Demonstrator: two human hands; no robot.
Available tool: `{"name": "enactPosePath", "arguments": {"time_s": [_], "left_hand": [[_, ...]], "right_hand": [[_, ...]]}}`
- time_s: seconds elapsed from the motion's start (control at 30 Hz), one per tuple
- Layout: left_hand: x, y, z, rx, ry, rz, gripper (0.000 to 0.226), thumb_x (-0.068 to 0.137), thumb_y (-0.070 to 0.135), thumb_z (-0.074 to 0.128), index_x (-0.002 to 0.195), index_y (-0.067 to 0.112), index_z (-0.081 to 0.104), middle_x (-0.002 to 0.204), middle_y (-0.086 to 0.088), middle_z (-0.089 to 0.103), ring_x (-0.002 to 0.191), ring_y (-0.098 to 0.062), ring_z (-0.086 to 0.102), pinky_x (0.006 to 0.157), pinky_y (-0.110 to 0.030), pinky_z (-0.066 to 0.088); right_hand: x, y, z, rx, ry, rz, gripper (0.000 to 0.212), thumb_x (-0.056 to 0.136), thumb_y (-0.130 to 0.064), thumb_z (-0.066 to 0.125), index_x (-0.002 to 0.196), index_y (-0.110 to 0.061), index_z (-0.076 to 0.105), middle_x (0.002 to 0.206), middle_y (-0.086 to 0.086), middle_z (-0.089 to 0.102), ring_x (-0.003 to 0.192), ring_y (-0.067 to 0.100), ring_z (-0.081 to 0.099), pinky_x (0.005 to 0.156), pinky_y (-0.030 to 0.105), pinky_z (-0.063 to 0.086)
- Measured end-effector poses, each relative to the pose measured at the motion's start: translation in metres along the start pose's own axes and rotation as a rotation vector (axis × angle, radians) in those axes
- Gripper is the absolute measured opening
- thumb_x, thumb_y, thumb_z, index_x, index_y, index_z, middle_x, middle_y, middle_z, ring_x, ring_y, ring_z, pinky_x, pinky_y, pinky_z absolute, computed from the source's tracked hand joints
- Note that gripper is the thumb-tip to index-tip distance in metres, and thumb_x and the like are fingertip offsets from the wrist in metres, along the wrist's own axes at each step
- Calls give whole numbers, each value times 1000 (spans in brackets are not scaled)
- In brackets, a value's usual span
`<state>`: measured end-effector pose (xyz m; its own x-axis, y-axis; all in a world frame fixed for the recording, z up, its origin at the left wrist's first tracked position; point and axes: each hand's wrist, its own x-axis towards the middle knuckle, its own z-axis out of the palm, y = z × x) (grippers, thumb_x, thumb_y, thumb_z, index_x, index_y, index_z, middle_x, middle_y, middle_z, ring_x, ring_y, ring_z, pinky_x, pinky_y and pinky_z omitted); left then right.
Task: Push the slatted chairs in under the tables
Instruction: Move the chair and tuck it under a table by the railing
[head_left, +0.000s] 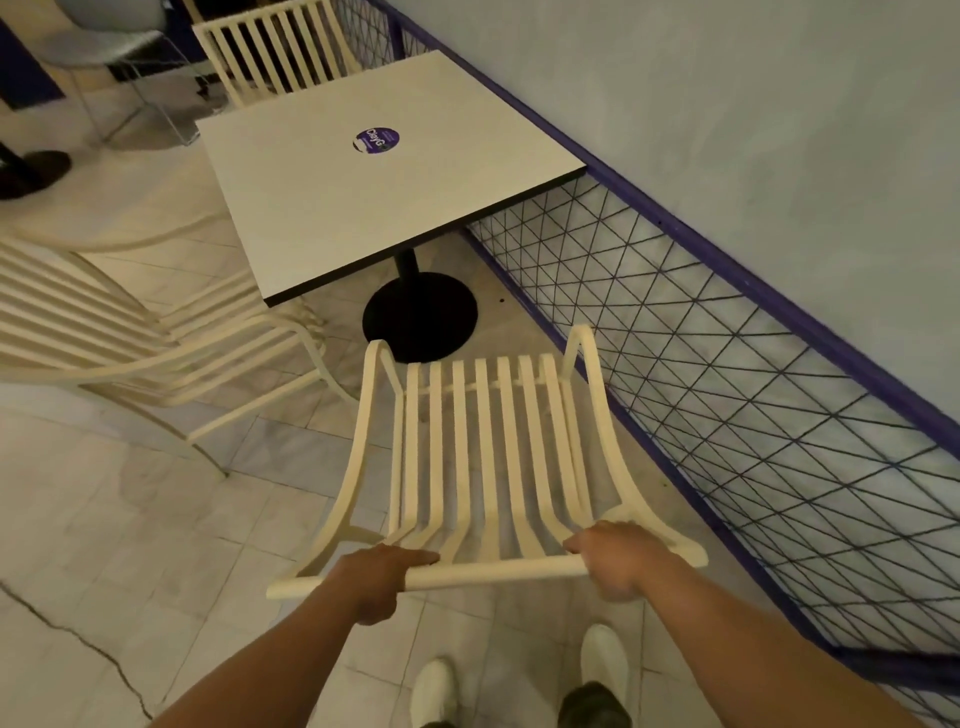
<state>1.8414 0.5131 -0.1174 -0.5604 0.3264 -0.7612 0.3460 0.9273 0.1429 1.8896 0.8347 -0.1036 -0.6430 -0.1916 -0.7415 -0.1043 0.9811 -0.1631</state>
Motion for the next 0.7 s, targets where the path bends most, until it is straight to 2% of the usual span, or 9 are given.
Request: {"name": "enactPosePath", "arguments": {"time_s": [0.2,0.33,0.47,0.7], "left_hand": [[0,26,2,-47,22,-19,81,94,6,57,150,55,25,147,1,48,125,-21,54,103,-35,45],[7,58,4,-80,35,-11,77,95,9,55,151,54,26,147,0,49,126,-23,54,104,-38,46],[13,85,3,-104,76,-24,74,95,10,56,151,50,29,144,2,52,124,-22,54,103,-37,46],[25,123,-3,-164,100,-96,74,95,11,57,150,53,29,138,2,55,117,-21,58,101,-37,49]], "right_hand": [[0,25,-7,-48,16,-31,49,84,-8,62,129,-28,58,115,5,62,97,26,63,80,37,52],[-4,55,-17,-92,15,-33,53,88,-8,62,137,-28,54,120,5,61,103,26,62,88,38,51],[-5,80,-27,-115,10,-30,56,89,-9,60,140,-29,51,122,4,61,104,24,61,85,36,48],[-6,117,-44,-203,31,-49,60,91,-7,56,144,-32,47,127,5,59,108,27,61,88,40,48]]}}
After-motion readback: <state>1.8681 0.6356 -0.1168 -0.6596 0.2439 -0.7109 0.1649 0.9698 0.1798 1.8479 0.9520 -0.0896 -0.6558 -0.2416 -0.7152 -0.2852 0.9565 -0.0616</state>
